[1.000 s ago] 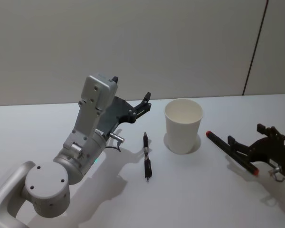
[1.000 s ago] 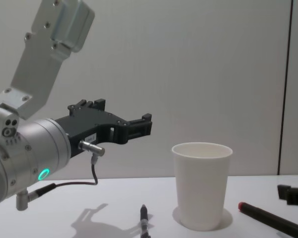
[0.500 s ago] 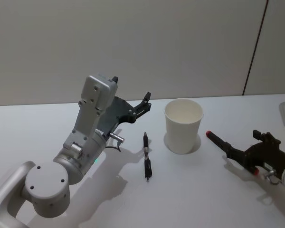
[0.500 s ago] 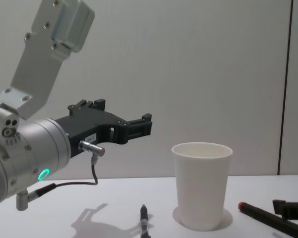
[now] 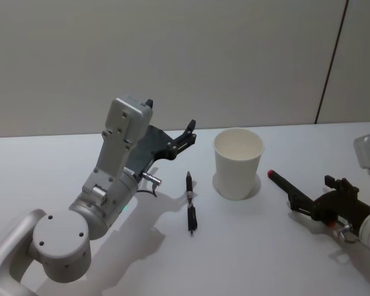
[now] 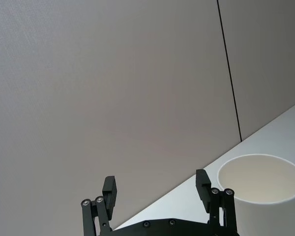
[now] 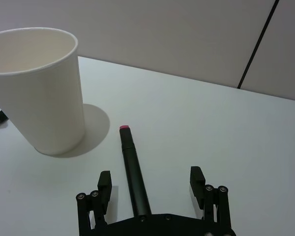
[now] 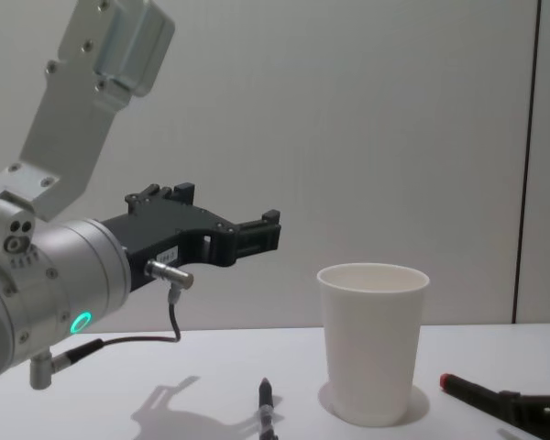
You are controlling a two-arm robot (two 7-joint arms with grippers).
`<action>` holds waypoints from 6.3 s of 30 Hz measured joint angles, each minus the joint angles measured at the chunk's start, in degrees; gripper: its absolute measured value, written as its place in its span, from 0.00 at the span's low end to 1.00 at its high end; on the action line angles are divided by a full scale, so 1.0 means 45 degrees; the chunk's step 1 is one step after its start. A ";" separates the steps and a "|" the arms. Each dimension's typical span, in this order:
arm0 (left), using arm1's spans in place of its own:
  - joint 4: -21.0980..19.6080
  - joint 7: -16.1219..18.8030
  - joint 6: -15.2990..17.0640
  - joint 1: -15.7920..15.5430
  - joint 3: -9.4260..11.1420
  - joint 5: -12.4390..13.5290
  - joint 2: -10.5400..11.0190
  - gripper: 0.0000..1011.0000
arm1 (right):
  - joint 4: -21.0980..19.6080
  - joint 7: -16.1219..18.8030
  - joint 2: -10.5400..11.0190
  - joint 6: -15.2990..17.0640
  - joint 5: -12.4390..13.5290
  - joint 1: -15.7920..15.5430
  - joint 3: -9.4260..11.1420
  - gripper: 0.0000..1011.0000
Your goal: Place the pen into the pen holder.
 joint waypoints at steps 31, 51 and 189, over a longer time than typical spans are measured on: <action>0.0000 0.0000 0.0000 0.0000 0.0000 0.0000 0.0000 0.99 | 0.0548 0.0248 -0.0309 0.0047 -0.0155 0.0307 -0.0170 0.68; 0.0000 0.0000 0.0000 0.0000 0.0000 0.0000 -0.0001 0.99 | 0.0584 0.0265 -0.0330 0.0044 -0.0163 0.0329 -0.0182 0.17; 0.0001 0.0000 0.0000 0.0000 0.0000 0.0000 0.0001 0.99 | 0.7679 0.4453 -0.3438 -1.2261 -0.0104 0.4801 -0.1276 0.26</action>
